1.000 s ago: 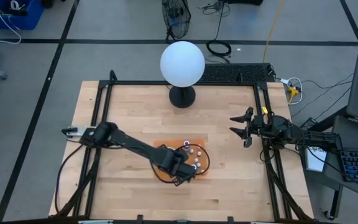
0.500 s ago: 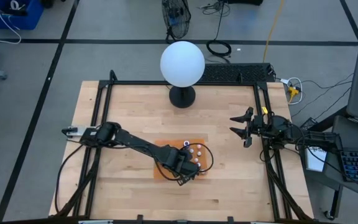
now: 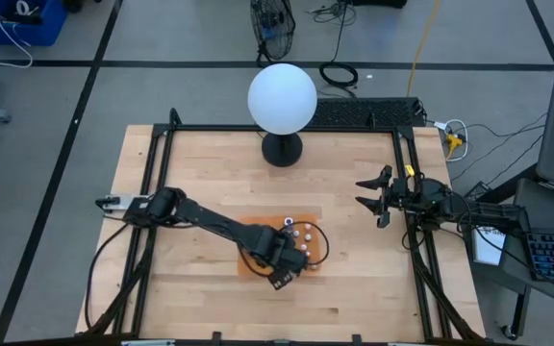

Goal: Pick & Place food coloring
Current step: Return to Home Position

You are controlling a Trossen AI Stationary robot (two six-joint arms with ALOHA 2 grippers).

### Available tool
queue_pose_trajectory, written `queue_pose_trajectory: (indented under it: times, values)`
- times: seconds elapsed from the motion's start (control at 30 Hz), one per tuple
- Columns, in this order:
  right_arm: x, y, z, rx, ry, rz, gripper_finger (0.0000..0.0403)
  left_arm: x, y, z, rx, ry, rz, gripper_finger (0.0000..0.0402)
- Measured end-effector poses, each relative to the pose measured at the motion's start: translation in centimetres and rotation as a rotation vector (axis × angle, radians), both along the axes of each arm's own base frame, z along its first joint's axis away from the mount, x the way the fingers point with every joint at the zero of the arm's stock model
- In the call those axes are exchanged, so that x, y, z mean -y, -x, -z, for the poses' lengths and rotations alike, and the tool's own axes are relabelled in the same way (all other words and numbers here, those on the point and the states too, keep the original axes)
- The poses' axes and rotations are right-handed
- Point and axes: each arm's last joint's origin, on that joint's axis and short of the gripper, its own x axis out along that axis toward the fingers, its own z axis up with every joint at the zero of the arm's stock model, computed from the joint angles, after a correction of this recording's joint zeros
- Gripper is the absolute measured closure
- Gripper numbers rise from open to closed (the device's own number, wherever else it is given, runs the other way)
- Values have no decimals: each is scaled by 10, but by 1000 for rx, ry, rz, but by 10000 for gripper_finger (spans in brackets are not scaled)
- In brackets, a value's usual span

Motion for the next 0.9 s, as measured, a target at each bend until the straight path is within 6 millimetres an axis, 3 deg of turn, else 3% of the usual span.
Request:
queue_pose_trajectory:
  times: [0.1,0.23,0.37,0.5,0.57,0.67,0.77,0.9]
  values:
    - [0,0,0,0,0,0,195,-3,5,-31,115,-79,7,38]
    - [0,0,0,0,0,0,195,-4,31,-90,307,-255,102,26]
    - [0,0,0,-1,0,0,195,8,82,-154,515,-490,260,23]
    - [0,0,0,-1,0,-1,195,10,144,-185,736,-814,101,23]
    - [0,0,0,-1,0,0,195,4,169,-179,807,-867,16,23]
    - [0,0,0,-2,0,0,195,-10,190,-149,834,-805,-28,23]
    - [0,0,0,-1,0,0,195,-27,193,-102,864,-731,-59,23]
    - [0,0,0,-1,0,-1,195,-57,188,-34,945,-533,24,23]
